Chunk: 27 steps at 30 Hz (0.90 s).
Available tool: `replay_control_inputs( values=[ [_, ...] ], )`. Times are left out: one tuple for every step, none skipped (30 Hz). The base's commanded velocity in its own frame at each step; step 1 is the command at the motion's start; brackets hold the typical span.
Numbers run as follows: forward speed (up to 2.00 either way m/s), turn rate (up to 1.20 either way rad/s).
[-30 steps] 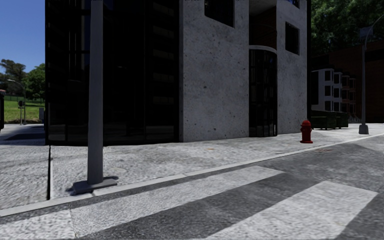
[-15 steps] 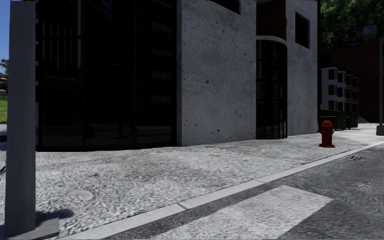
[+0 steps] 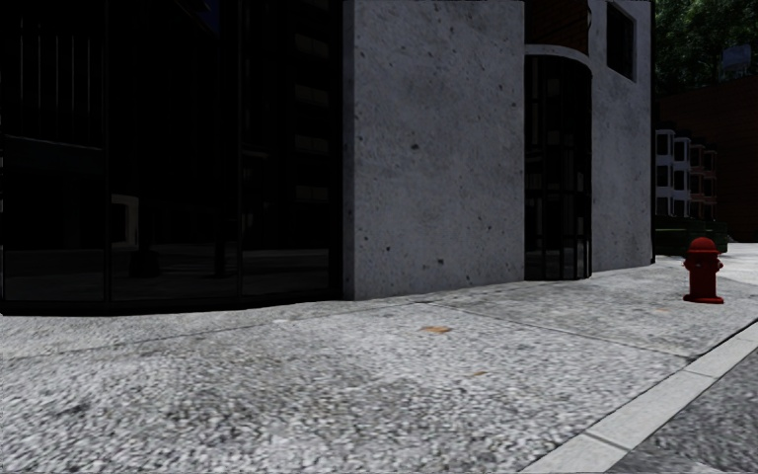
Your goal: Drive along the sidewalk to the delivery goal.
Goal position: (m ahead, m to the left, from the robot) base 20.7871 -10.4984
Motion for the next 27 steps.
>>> replay_control_inputs(
  values=[
    [2.00,0.00],
    [2.00,0.00],
    [2.00,0.00],
    [2.00,0.00],
    [2.00,0.00],
    [2.00,0.00],
    [2.00,0.00],
    [2.00,0.00],
    [2.00,0.00],
    [2.00,0.00],
    [2.00,0.00],
    [2.00,0.00],
    [2.00,0.00],
    [2.00,0.00],
    [2.00,0.00],
    [2.00,0.00],
    [2.00,0.00],
    [2.00,0.00],
    [2.00,0.00],
    [2.00,0.00],
    [2.00,0.00],
    [2.00,0.00],
    [2.00,-0.08],
    [2.00,-0.36],
    [2.00,-0.59],
    [2.00,-0.59],
    [2.00,-0.71]
  ],
)
